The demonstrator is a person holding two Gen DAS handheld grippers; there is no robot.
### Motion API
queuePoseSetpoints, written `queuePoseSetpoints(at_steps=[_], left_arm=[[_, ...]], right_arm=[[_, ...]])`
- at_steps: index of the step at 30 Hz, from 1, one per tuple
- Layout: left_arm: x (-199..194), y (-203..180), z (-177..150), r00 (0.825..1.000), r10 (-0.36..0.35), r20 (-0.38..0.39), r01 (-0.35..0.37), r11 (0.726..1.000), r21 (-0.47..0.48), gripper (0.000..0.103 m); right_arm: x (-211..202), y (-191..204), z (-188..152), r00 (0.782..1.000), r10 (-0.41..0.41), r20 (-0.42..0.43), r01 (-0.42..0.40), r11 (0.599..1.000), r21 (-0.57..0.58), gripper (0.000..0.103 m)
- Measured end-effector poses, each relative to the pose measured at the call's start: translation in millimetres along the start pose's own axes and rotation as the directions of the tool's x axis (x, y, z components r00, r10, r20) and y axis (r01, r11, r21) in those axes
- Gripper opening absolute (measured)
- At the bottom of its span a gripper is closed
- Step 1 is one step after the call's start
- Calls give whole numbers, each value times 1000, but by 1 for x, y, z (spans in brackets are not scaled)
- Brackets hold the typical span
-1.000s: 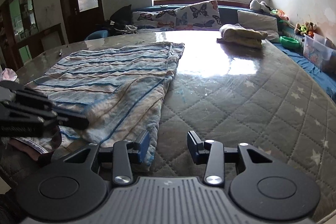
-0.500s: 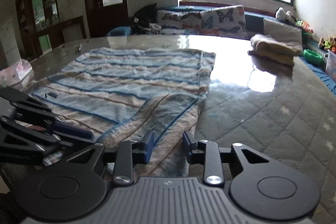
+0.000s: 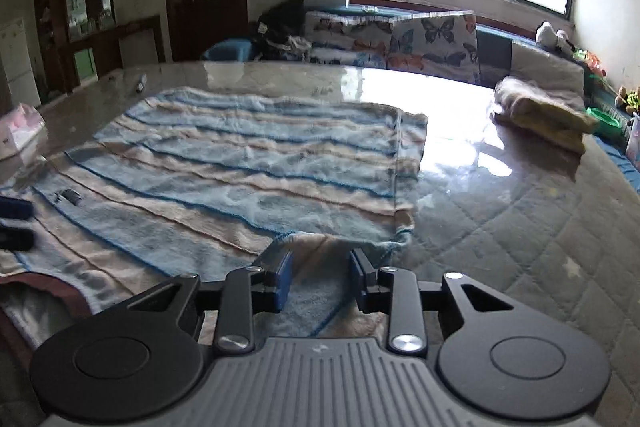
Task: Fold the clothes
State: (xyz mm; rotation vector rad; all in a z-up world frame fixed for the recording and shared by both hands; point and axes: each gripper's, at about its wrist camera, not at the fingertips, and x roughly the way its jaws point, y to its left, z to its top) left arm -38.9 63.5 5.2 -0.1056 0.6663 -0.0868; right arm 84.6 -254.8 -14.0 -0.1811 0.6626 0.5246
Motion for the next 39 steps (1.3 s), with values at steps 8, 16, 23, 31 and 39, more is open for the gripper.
queuePoseSetpoints(at_steps=[8, 16, 23, 31, 39], left_arm=[[-37, 79, -25, 951, 310, 4, -303, 933, -194, 58], [-61, 129, -41, 855, 517, -34, -494, 794, -356, 58], [-59, 134, -43, 860, 507, -55, -487, 787, -379, 50], [-59, 130, -40, 890, 456, -2, -419, 816, -398, 8], [-76, 97, -22, 949, 260, 179, -202, 936, -288, 8]], right_arm=[[-3, 11, 1, 1000, 10, -3, -10, 1000, -17, 42], [-23, 21, -6, 1000, 30, 10, -29, 1000, -11, 45], [-27, 20, -11, 1000, 19, 13, -19, 1000, 21, 46], [-27, 20, -15, 1000, 22, 15, -23, 999, 42, 46], [-29, 19, -18, 1000, 23, 14, -23, 998, 54, 46]])
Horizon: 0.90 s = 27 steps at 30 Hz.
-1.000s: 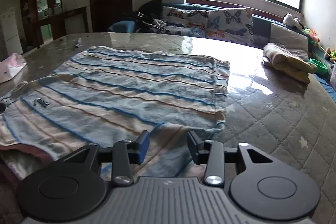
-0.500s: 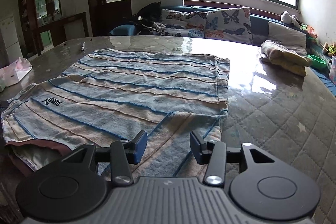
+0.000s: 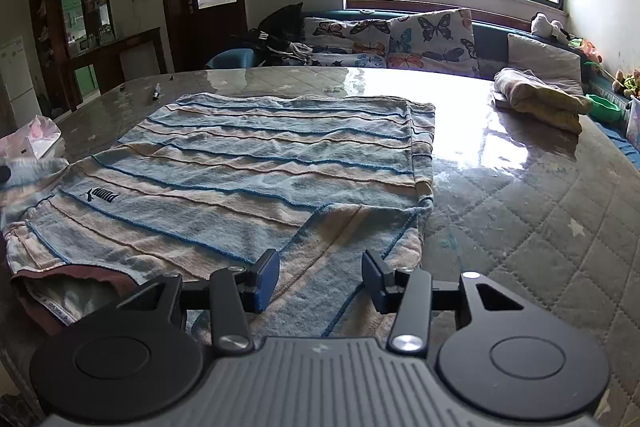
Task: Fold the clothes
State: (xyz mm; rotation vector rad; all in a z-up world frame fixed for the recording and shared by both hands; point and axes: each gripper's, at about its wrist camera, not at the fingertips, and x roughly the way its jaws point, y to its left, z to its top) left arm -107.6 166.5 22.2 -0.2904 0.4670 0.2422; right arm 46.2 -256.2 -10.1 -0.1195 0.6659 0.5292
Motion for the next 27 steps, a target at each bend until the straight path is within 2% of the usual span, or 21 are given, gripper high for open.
queuePoseSetpoints(at_steps=[3, 6, 10, 15, 22, 27], left_arm=[[-3, -16, -1, 995, -101, -9, 101, 992, 69, 8], [-7, -32, -3, 981, -193, -32, 195, 970, 143, 8], [-6, -50, -11, 961, -265, -84, 277, 937, 211, 8], [3, -56, -19, 938, -307, -162, 336, 918, 210, 10], [4, -58, -17, 922, -335, -194, 375, 899, 226, 13], [17, -51, 3, 943, -300, -144, 327, 917, 230, 13]], right_arm=[[0, 0, 0, 1000, 1, 0, -1, 1000, 2, 46], [0, 0, -1, 1000, 2, -1, -2, 1000, 5, 46], [1, -1, -1, 1000, 4, -5, -4, 1000, 6, 46], [1, -1, -2, 1000, 7, -8, -7, 1000, 8, 47], [1, -3, -2, 1000, 9, -8, -9, 1000, 14, 49], [2, -4, -1, 1000, 7, -5, -7, 1000, 21, 50]])
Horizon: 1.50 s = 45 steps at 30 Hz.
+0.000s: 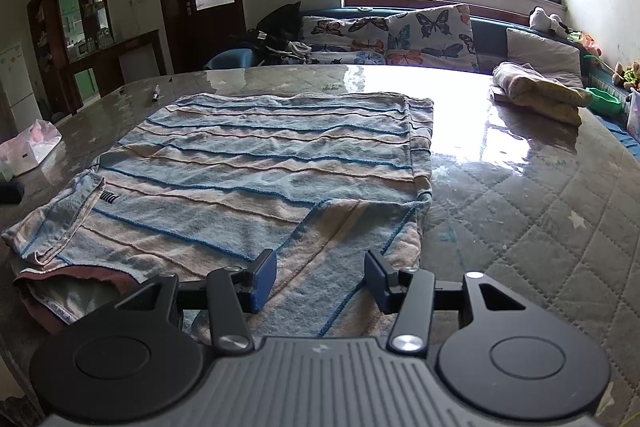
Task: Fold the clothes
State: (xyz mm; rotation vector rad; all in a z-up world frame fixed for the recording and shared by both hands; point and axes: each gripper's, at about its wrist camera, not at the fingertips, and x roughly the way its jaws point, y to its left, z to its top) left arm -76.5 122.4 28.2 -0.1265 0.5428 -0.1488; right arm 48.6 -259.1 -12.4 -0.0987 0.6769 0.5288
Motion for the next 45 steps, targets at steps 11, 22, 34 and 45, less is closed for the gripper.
queuePoseSetpoints(at_steps=[11, 22, 34, 45], left_arm=[[63, 35, 19, 988, 119, -95, -121, 993, -15, 12], [76, 26, 12, 986, 106, -129, -98, 993, 65, 12], [39, 13, -14, 988, 49, -150, -31, 992, 119, 13], [13, -2, -26, 989, 39, -143, -17, 988, 151, 13]], right_arm=[[2, 0, -2, 1000, -1, -3, 1, 1000, 14, 50], [3, -1, -4, 1000, -2, -5, 3, 1000, 23, 50], [-1, 0, -5, 1000, -2, -3, 2, 1000, 25, 51], [-3, 0, -7, 1000, -1, -1, 1, 1000, 28, 52]])
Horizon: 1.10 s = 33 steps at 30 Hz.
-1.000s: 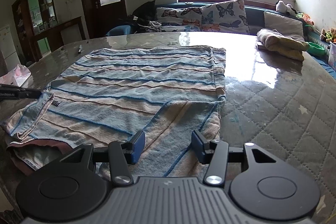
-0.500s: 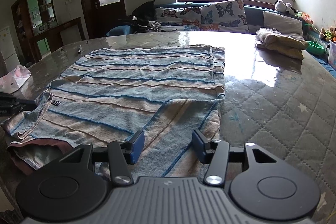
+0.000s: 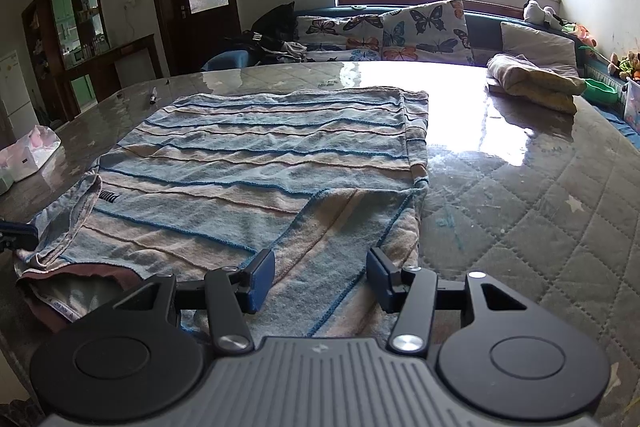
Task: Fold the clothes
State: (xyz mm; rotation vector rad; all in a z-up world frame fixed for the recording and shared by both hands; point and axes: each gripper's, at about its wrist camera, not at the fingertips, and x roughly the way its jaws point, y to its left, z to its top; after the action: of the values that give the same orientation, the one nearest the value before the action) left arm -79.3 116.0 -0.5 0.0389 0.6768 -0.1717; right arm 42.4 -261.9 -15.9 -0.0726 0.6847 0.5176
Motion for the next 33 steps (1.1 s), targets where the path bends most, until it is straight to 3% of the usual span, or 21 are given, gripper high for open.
queuePoseSetpoints(at_steps=[3, 11, 14, 20, 25, 33], left_arm=[[0, -1, 9, 999, -17, 34, 18, 1000, -16, 13], [36, -2, 21, 999, -54, 3, 54, 996, -70, 15], [37, -7, 22, 998, -58, 8, 58, 997, -53, 21], [32, 2, 26, 998, -48, 35, 51, 995, -84, 21], [42, -1, 20, 998, -56, -6, 56, 997, -55, 21], [15, -1, 11, 998, -52, -19, 52, 999, 4, 21]], right_arm=[[-1, -1, -1, 1000, 0, 1, 0, 1000, 4, 52], [-2, -1, -2, 1000, 3, 4, -3, 1000, 12, 52], [-3, 0, -2, 1000, 2, 5, -2, 1000, 13, 52], [-3, -1, -2, 1000, 1, 4, -1, 1000, 15, 52], [-5, -1, -3, 1000, 2, 2, -2, 1000, 10, 52], [-18, 4, -9, 999, 18, -35, -21, 996, -89, 52]])
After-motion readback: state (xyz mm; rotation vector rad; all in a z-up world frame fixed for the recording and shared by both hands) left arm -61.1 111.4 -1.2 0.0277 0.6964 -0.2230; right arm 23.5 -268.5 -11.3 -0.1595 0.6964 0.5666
